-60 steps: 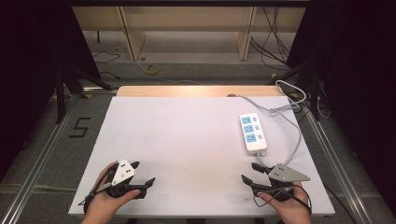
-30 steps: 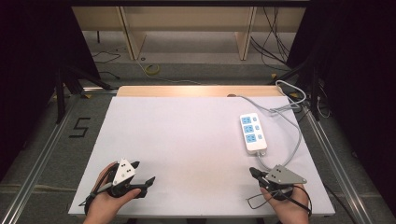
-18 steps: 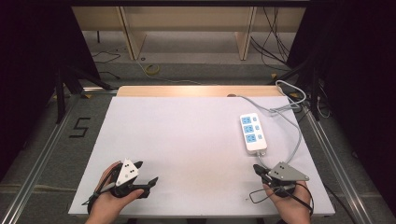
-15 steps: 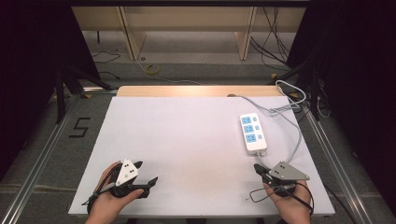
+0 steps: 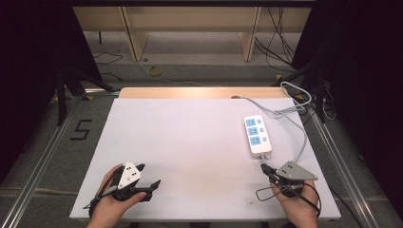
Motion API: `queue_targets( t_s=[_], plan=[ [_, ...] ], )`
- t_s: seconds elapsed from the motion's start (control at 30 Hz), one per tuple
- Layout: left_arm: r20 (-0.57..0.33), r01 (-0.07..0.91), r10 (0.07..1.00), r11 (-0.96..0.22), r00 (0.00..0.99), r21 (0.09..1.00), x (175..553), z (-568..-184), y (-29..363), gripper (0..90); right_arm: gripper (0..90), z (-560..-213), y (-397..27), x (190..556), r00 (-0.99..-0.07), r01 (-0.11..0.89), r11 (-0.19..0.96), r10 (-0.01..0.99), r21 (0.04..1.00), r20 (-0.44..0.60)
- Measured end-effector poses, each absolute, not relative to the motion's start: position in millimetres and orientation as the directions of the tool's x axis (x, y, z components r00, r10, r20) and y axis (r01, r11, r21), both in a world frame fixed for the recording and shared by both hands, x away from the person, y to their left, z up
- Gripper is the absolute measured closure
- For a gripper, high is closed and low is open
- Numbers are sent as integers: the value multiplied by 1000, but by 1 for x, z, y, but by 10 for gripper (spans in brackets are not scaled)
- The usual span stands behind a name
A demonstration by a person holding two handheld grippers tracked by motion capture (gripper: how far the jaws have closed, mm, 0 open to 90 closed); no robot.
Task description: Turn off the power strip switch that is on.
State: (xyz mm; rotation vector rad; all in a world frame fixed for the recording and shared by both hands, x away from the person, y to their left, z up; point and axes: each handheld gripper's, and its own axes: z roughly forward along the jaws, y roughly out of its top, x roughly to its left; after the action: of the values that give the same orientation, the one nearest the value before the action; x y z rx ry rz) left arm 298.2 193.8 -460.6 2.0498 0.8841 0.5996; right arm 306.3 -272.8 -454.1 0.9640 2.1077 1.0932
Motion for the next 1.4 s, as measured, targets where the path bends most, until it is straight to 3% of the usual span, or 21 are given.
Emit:
queue_targets(
  t_s=[1.4],
  plan=[
    [91, 382, 756, -426, 648, 820, 298, -462, 193, 235, 900, -432, -276, 349, -497, 439, 391, 856, 809, -144]
  ],
)
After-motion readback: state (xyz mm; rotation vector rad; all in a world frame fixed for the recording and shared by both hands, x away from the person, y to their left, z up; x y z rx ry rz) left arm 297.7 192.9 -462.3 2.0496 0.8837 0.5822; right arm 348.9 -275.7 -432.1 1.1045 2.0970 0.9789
